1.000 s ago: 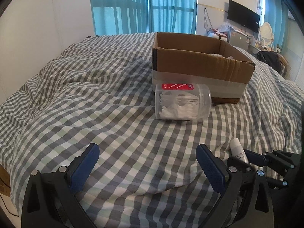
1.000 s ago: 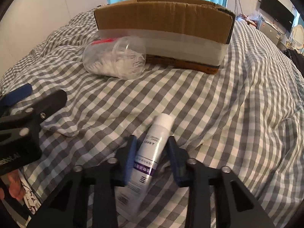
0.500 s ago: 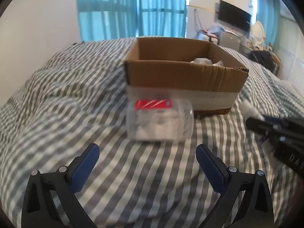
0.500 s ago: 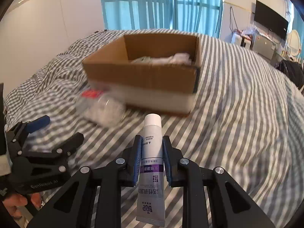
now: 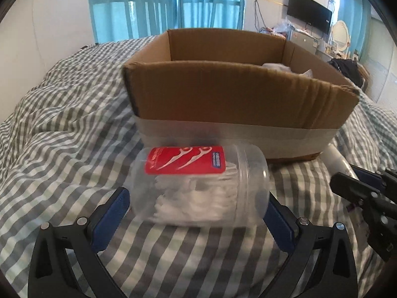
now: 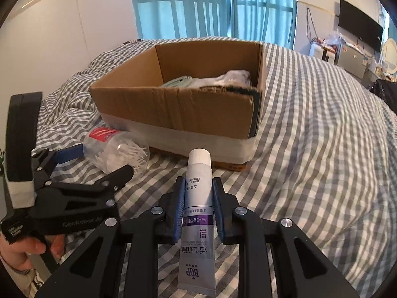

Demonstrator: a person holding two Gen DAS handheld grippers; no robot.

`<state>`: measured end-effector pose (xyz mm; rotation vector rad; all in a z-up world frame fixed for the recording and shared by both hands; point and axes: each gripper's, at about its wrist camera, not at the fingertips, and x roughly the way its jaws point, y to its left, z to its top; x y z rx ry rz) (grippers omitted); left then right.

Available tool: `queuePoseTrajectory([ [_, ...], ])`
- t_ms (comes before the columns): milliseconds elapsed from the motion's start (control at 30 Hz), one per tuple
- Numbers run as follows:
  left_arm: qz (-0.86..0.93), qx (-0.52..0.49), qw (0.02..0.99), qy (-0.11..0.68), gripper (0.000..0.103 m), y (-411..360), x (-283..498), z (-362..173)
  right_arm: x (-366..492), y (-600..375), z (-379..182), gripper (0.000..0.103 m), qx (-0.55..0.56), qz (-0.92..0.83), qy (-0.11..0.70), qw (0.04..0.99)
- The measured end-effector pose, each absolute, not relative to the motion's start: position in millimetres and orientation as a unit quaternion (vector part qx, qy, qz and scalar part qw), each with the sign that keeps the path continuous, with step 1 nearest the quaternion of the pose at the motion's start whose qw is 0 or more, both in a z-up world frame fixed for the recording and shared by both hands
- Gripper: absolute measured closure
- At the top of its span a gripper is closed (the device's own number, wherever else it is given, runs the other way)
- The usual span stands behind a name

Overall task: Organize objects
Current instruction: 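Grasp the white tube with the right tool while the left grasps the clear jar, then lower the tube and the clear jar into the box and open both tools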

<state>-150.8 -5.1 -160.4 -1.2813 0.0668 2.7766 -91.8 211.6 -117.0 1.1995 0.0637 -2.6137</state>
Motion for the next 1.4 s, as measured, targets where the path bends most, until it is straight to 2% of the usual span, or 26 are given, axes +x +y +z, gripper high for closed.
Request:
queuePoseTrajectory([
  [167, 0.905, -0.42, 0.056, 0.03, 0.0, 1, -160, -167, -95, 217, -121, 0.082, 0.416, -0.9, 0.018, 0.131],
  [267, 0.908, -0.415, 0.055, 0.033, 0.009, 2, -156, -169, -95, 216, -123, 0.082, 0.42, -0.898, 0.016, 0.13],
  [633, 0.913, -0.401, 0.064, 0.025, 0.012, -7, -122, -137, -70, 217, -97, 0.082, 0.4, -0.908, 0.017, 0.125],
  [1067, 0.94, -0.333, 0.07, 0.013, 0.012, -11, -83, -50, -17, 210, -18, 0.082, 0.332, -0.935, 0.035, 0.125],
  [1400, 0.957, -0.277, 0.079, 0.023, 0.012, -5, -116, 25, -34, 206, 60, 0.082, 0.266, -0.953, 0.043, 0.136],
])
